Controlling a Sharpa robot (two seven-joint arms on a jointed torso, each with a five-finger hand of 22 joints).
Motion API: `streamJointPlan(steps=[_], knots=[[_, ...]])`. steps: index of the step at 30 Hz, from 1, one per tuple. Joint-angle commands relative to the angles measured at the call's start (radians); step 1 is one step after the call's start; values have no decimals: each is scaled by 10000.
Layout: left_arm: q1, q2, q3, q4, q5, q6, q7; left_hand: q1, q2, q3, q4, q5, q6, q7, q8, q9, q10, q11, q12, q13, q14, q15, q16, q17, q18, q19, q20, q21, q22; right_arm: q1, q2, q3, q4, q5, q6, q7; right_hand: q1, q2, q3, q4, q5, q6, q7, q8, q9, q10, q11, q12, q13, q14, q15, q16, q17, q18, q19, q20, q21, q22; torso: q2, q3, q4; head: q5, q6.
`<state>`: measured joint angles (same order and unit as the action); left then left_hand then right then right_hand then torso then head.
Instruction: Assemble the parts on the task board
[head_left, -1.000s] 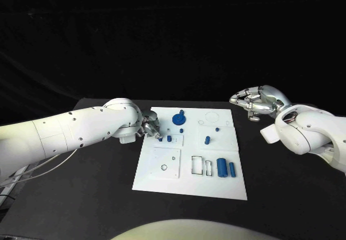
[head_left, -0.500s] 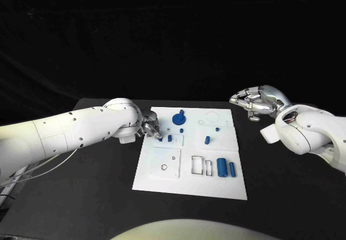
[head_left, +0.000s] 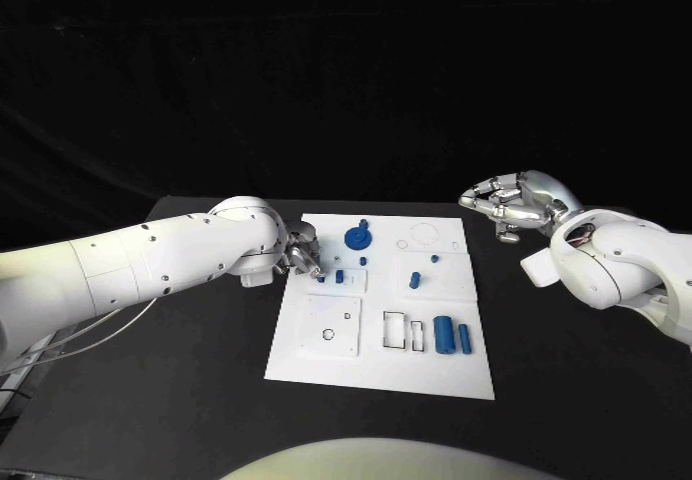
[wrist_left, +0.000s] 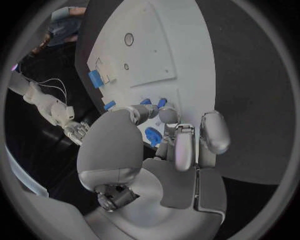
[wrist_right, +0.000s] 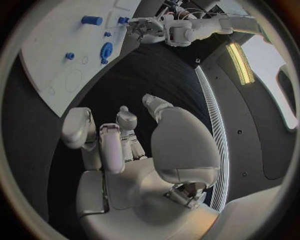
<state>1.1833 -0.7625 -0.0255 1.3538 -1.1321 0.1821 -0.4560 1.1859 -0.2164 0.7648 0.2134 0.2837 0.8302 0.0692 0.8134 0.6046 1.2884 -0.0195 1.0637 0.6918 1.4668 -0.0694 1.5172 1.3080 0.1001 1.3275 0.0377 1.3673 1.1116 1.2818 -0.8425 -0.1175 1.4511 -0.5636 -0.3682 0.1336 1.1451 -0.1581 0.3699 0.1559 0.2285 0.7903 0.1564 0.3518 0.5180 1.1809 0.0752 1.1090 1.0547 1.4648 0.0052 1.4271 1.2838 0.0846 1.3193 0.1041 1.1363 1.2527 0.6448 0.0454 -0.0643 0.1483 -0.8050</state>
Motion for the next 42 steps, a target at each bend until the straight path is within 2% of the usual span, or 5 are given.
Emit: streamJointPlan(steps=[1,24,32,35,42], knots=[[-27,76,-4,33,-8,213,56,11,82,1769,-1707,63,90,-96,-14,-23,8,-10,0,8,681,-91,-18,1103,-60,48,-36,41,-1,-9,0,0,6,-26,148,66,55,46,-48,18,34,-93,-9,63,15,22,-36,39,1,318,-73,-62,-11,181,-40,2,-33,-5,5,-2,-13,-5,-14],[-40,221,-18,-159,302,516,-140,-274,67,1692,-1576,237,98,-108,-40,-31,156,-15,-34,80,667,-103,-44,1030,-62,41,-53,40,-5,-16,1,0,-6,-18,133,79,102,62,-70,28,26,-103,-8,83,22,0,-36,19,-31,310,-74,-85,-48,189,-55,-1,-79,-29,-4,-1,4,-20,-44],[-38,235,-16,-279,498,430,-196,-1761,-177,-234,-134,-37,260,-200,-191,-152,213,-56,-6,222,667,-125,-45,1006,-68,45,-76,-37,-35,-17,0,0,-14,-18,138,75,103,65,-71,31,29,-104,-8,84,22,0,-36,20,-30,310,-74,-84,-44,192,-61,-1,-92,-38,-4,0,0,-35,-20],[-38,232,-16,-295,518,399,-242,-1749,-239,-1291,298,-2,344,-219,-344,-268,180,-65,-17,259,663,-139,-46,991,-68,61,-80,-66,-47,-17,-2,0,-15,-17,139,71,101,68,-76,37,33,-107,-7,86,23,10,-35,33,-16,312,-74,-82,-39,188,-50,-1,-75,-25,-1,2,-1,-47,-19],[-38,205,-15,-310,514,235,-350,-1617,-209,-1886,577,0,385,-205,-421,-324,148,-55,-62,229,660,-129,-47,981,-65,63,-79,-88,-61,-17,-20,0,-15,-17,146,69,82,78,-91,64,36,-110,-5,90,24,7,-33,29,-23,315,-73,-77,-27,188,-50,-2,-80,-26,1,-1,-10,-64,-23]])
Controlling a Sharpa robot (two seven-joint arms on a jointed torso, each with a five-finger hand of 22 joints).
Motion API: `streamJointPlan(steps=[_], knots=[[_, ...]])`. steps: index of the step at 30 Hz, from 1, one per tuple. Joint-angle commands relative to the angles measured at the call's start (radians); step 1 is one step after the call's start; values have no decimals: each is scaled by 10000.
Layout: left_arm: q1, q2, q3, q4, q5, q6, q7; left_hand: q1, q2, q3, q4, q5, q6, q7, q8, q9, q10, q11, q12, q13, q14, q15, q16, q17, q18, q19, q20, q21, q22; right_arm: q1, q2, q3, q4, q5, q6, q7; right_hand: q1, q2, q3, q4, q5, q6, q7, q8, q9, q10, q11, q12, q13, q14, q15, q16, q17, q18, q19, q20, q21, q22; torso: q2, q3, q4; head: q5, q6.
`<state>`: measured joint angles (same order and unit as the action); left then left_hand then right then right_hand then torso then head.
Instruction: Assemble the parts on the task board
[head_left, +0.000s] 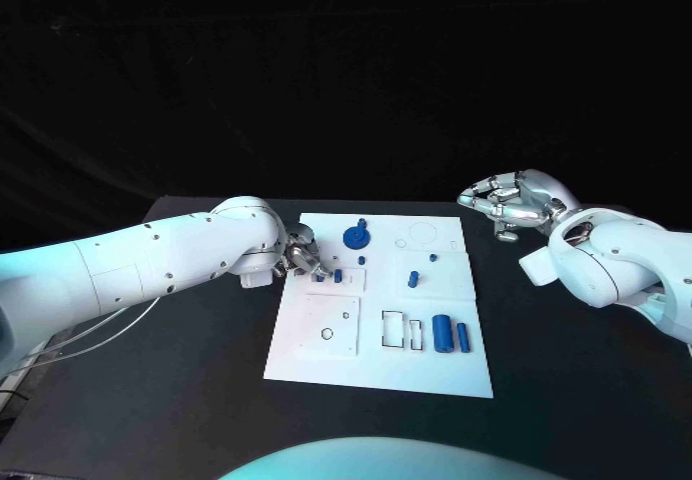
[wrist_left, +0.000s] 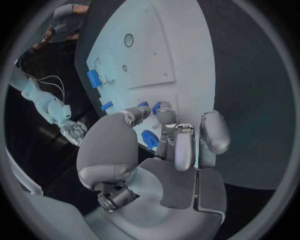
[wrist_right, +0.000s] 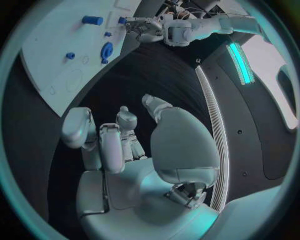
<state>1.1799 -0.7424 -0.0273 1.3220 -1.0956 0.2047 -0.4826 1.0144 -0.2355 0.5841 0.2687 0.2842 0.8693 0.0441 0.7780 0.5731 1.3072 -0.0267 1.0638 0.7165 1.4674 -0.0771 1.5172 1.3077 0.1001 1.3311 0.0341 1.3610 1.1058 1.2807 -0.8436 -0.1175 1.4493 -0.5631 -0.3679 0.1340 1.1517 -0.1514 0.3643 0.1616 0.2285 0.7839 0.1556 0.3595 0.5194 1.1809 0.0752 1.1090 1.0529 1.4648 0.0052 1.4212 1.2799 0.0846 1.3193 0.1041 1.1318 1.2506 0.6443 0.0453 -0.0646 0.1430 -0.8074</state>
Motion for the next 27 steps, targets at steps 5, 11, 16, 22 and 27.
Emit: streamJointPlan(steps=[5,11,16,22,27], knots=[[-4,-11,4,14,151,-136,-39,120,-54,-425,184,-7,14,53,-104,-36,-60,25,-101,-56,653,-45,-45,983,-63,20,-36,-42,-22,-7,-11,1,-5,-15,149,65,1,16,-48,28,38,-51,4,16,11,9,-32,33,-3,315,-72,-20,10,190,-55,-1,-47,-12,-1,0,0,-21,2],[-5,-29,6,49,152,-361,25,114,-48,-483,201,-2,20,55,-109,-40,-63,27,-108,-63,652,-43,-47,977,-64,23,-35,-41,-17,-10,-7,1,-8,-9,152,68,-17,21,-63,51,40,-53,4,20,12,21,-31,47,9,315,-72,-21,11,188,-50,-1,-42,-6,12,-8,1,-34,50],[-7,-120,17,143,155,-558,94,115,-9,-528,212,17,40,50,-106,-41,-66,25,-118,-75,651,-42,-49,972,-59,13,-35,-52,-38,-16,-11,1,-11,-4,152,70,-17,21,-63,51,40,-53,4,20,12,21,-31,47,9,315,-72,-21,11,188,-50,-1,-42,-6,18,-13,-9,-72,68],[9,-342,137,319,272,-813,212,226,190,-577,204,84,36,38,-130,-56,-114,14,-207,-198,628,-52,-83,875,-32,-50,-39,-116,-165,-25,-18,0,-18,-1,151,65,-17,21,-63,51,40,-53,4,20,12,21,-31,47,9,315,-72,-21,11,188,-50,-1,-42,-6,9,-4,5,-92,69],[130,-464,234,441,482,-1140,396,284,203,-844,218,82,-350,203,-310,-121,-706,151,-946,-1245,473,47,-331,269,79,-393,28,-458,-783,-28,-5,-1,-37,-17,130,29,-31,28,-77,74,42,-54,3,26,13,22,-31,49,8,314,-71,-25,4,188,-49,-1,-47,-7,8,-4,8,-103,70]])
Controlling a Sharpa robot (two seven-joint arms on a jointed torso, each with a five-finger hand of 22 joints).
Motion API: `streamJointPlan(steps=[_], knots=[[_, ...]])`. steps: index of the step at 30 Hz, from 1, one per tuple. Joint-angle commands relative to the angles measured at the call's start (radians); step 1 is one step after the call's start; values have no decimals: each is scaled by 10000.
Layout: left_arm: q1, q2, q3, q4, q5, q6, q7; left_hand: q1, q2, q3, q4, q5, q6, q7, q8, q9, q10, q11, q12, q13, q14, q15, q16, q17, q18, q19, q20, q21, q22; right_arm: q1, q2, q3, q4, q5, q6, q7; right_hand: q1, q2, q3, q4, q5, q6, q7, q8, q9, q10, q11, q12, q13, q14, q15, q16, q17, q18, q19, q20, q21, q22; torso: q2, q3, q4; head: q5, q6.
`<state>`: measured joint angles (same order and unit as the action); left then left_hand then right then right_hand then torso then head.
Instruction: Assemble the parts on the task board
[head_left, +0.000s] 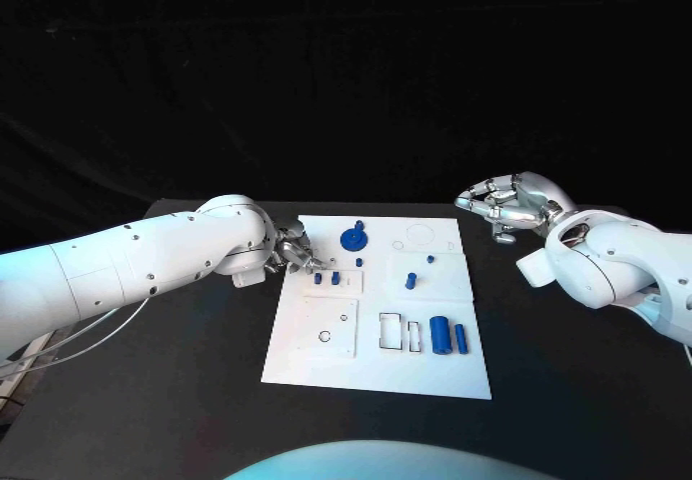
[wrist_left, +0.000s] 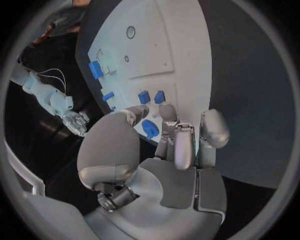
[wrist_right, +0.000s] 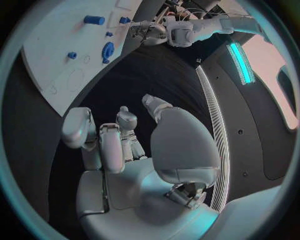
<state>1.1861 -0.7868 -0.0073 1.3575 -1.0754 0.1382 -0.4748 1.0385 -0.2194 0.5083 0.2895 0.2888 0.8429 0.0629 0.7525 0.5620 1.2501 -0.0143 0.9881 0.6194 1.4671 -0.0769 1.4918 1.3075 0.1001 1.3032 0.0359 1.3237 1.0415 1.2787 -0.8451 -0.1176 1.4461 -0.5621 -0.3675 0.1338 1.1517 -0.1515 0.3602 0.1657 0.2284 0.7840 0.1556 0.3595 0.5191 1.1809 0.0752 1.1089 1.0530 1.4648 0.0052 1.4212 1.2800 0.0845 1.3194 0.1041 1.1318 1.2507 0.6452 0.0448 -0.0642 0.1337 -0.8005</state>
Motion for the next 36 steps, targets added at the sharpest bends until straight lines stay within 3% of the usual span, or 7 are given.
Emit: streamJointPlan(steps=[1,5,8,12,16,23,36], knots=[[89,-30,47,104,326,-560,387,54,46,-107,10,38,-113,26,-61,-11,-174,38,-233,-334,466,53,-93,235,89,-145,19,-118,-195,-8,12,0,-7,-30,124,28,-31,28,-36,32,42,-54,3,26,16,22,-31,49,7,314,-71,-25,3,189,-49,-1,-48,-8,4,0,-5,-8,7],[189,-43,87,142,932,-1329,1059,-200,-140,-724,43,-131,-679,268,-256,-75,-900,271,-877,-1021,157,252,-570,-745,350,-973,182,-986,-1649,-9,18,-1,-23,-39,116,14,-31,28,-36,32,42,-54,3,26,16,22,-31,49,7,314,-71,-25,3,189,-49,-1,-48,-8,8,5,-10,-19,16],[227,12,98,87,1461,-2004,1709,-140,-5,-1429,35,-413,-1402,629,-447,-190,-1844,637,-1458,-1378,-1044,592,-2117,-3424,808,-2683,426,-2949,-4427,-9,21,-5,-33,-41,103,6,-30,34,-42,42,47,-57,2,30,17,-2,-32,22,-26,308,-71,-37,-18,195,-65,-1,-78,-28,-6,6,0,-48,31],[242,203,61,-62,1600,-2716,2811,838,306,-2147,36,-366,-1964,1039,-528,-498,-3180,1073,-2253,-2057,-3013,996,-4393,-6694,806,-3147,809,-4188,-5176,-9,22,-9,-41,-42,84,5,-30,34,-42,42,47,-57,2,30,17,-2,-32,22,-26,308,-71,-37,-18,195,-65,-1,-78,-28,-8,6,21,-81,47],[230,300,25,-123,1337,-2929,3290,1435,359,-2126,8,-348,-1996,1102,-585,-667,-3531,1159,-2494,-2320,-3364,1105,-4722,-6914,825,-3278,930,-4636,-5449,-10,25,-11,-44,-43,80,7,-28,34,-46,45,49,-59,2,31,17,-8,-32,15,-33,307,-71,-41,-25,197,-70,-1,-89,-35,3,4,26,-100,59],[11,893,-296,-436,-1463,-3722,5328,4507,-289,-1262,-791,-386,-1985,1122,-1885,-2052,-4564,1320,-3819,-3712,-3574,1193,-4587,-7198,810,-3057,984,-4984,-5686,-20,31,-17,-6,-107,52,38,-18,39,-46,45,53,-63,2,32,18,-68,-33,-54,-112,295,-71,-65,-69,210,-101,-1,-145,-74,0,8,-7,-133,128],[-298,1530,-486,-1125,-3873,-3392,5484,4596,-397,-1182,-1098,-374,-1529,1124,-2192,-2567,-4721,1394,-4040,-4284,-3461,1256,-3518,-7124,820,-3182,1045,-4085,-5031,-34,8,-19,116,-253,33,55,-4,47,-43,45,58,-69,2,33,18,-117,-33,-109,-172,286,-72,-84,-101,218,-121,-1,-181,-98,23,3,-14,-183,172]])
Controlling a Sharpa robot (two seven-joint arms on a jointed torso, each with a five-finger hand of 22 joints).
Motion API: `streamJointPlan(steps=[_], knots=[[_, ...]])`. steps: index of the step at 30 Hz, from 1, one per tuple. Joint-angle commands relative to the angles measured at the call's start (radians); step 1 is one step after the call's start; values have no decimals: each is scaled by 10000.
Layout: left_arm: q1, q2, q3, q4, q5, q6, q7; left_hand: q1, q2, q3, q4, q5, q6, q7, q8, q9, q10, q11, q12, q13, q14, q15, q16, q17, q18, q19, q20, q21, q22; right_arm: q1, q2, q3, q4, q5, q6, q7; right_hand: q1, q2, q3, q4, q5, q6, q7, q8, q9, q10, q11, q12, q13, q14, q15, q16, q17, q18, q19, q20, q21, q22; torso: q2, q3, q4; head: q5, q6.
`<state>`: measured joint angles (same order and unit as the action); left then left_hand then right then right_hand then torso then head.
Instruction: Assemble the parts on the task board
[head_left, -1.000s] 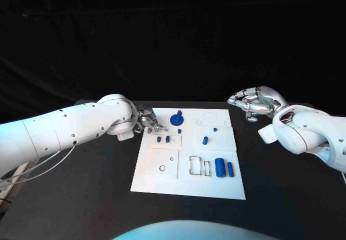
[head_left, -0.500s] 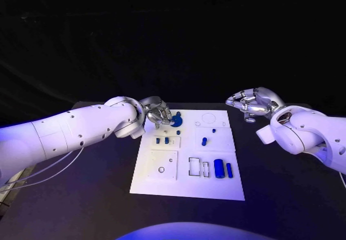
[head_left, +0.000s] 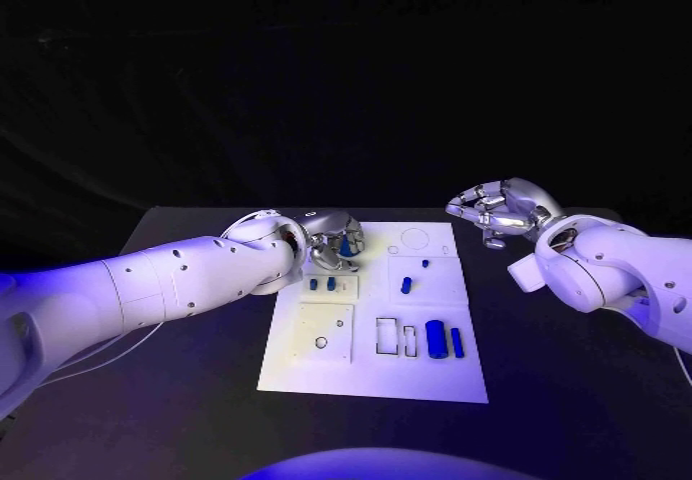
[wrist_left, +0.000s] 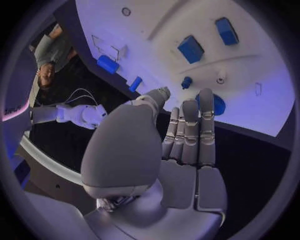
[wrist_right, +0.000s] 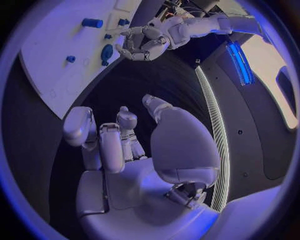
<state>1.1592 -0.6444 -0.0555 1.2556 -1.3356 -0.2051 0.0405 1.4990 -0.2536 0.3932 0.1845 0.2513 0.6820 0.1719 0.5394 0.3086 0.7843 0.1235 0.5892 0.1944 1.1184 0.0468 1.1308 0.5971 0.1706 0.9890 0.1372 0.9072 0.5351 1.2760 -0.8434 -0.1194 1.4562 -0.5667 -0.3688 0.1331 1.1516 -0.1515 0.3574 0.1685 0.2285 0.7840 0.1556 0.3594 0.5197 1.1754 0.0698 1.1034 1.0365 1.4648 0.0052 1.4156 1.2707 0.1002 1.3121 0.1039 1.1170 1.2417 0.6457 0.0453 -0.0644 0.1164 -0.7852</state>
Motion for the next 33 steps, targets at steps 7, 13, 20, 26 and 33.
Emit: streamJointPlan(steps=[7,13,20,26,33], knots=[[-80,279,-23,-300,-1690,224,113,-65,-8,-3,-56,12,346,35,-126,-174,56,6,-23,-186,321,19,602,274,129,-23,45,375,232,-8,-10,-1,7,-272,43,58,-4,48,-16,17,58,-69,1,33,12,-63,21,-54,-8,286,-72,-27,-8,62,-48,0,-33,-8,64,11,-60,-4,14],[-89,391,-24,-367,-1881,379,-79,-31,28,89,-90,21,525,-15,-160,-255,106,0,-29,-281,468,14,877,478,133,-29,39,540,346,-8,-1,-1,-7,-283,52,57,6,51,-19,19,60,-72,1,37,13,-68,21,-58,-10,280,-72,-39,-26,63,-51,0,-41,-11,87,12,-47,-3,12],[-90,502,-18,-426,-2064,896,-283,26,91,567,-185,36,968,-86,-303,-450,621,-91,8,-463,719,-70,1337,797,136,-81,-16,921,611,-9,11,-1,-16,-282,61,59,6,51,-19,19,60,-72,1,37,13,-68,21,-58,-10,280,-72,-39,-26,63,-51,0,-41,-11,62,15,-70,8,-53],[-91,610,-17,-625,-2117,1128,-412,15,80,847,-300,31,1140,-102,-436,-568,910,-163,23,-554,849,-122,1565,961,142,-138,-72,1128,761,-9,11,-1,-13,-282,59,57,6,51,-19,19,60,-72,1,37,13,-68,21,-58,-10,280,-72,-39,-26,63,-51,0,-41,-11,65,12,-70,-1,-48],[-92,706,-16,-754,-2224,1081,-468,69,99,1148,-497,28,1263,-85,-527,-650,940,-156,-40,-645,755,-129,1594,791,138,-229,-96,1309,898,-9,5,-1,-4,-281,58,60,6,51,-19,19,60,-72,1,37,13,-68,21,-58,-10,280,-72,-39,-26,63,-51,0,-41,-11,67,6,-55,-21,-48]])
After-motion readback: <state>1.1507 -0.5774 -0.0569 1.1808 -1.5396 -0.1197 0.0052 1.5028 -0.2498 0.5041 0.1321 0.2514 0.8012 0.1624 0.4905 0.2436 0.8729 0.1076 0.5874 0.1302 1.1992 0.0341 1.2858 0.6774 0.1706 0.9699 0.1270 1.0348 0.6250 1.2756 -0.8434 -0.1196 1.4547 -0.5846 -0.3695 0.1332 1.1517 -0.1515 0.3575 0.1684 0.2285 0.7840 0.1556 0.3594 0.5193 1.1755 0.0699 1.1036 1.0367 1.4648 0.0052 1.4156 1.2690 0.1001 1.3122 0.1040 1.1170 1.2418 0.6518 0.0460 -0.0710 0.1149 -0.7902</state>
